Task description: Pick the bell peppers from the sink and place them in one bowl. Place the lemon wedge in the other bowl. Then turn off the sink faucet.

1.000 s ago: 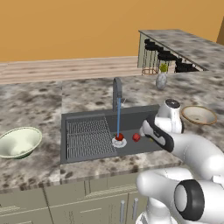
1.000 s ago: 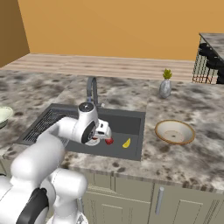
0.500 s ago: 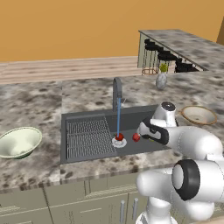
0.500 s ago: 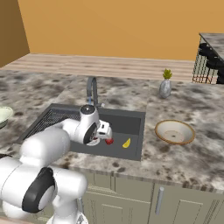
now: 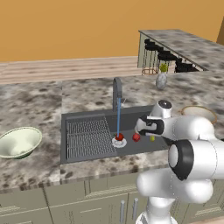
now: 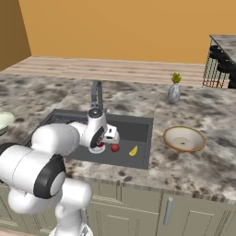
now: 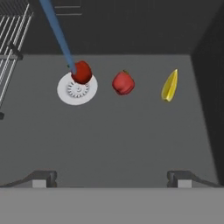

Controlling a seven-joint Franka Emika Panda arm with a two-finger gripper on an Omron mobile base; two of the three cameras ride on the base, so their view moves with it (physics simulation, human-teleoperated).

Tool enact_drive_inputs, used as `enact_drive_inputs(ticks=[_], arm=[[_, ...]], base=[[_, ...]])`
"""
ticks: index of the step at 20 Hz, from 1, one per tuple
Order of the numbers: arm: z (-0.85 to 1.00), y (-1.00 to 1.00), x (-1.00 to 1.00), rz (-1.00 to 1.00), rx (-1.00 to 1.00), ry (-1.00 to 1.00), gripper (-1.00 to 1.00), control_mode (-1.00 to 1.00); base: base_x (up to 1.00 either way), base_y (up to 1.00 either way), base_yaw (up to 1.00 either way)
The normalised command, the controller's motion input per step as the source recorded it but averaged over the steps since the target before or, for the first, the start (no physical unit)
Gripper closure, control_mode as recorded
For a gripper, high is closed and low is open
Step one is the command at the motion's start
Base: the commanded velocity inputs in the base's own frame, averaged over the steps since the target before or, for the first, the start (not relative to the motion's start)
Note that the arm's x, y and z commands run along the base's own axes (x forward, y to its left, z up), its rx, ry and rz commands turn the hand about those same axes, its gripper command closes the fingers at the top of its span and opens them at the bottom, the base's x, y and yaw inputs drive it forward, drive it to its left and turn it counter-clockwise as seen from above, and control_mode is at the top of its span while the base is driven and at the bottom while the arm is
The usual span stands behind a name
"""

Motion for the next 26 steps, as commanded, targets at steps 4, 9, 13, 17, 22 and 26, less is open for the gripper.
enact_drive_inputs(ticks=[4,9,13,17,22,26], arm=[[-0.13,0.0,0.19,0.0,0.0,0.0,-1.0,-1.0],[-0.18,0.0,0.18,0.0,0.0,0.0,-1.0,-1.0],[-0.19,-0.01,0.18,0.0,0.0,0.0,-1.0,-1.0],[-0.16,-0.02,0.14,0.0,0.0,0.0,-1.0,-1.0],[-0.2,0.0,0.15,0.0,0.0,0.0,-1.0,-1.0],[-0.26,0.0,0.13,0.0,0.0,0.0,-1.0,-1.0]], base=[[0.0,0.0,0.0],[0.0,0.0,0.0],[0.0,0.0,0.0],[0.0,0.0,0.0],[0.0,0.0,0.0],[0.0,0.0,0.0]])
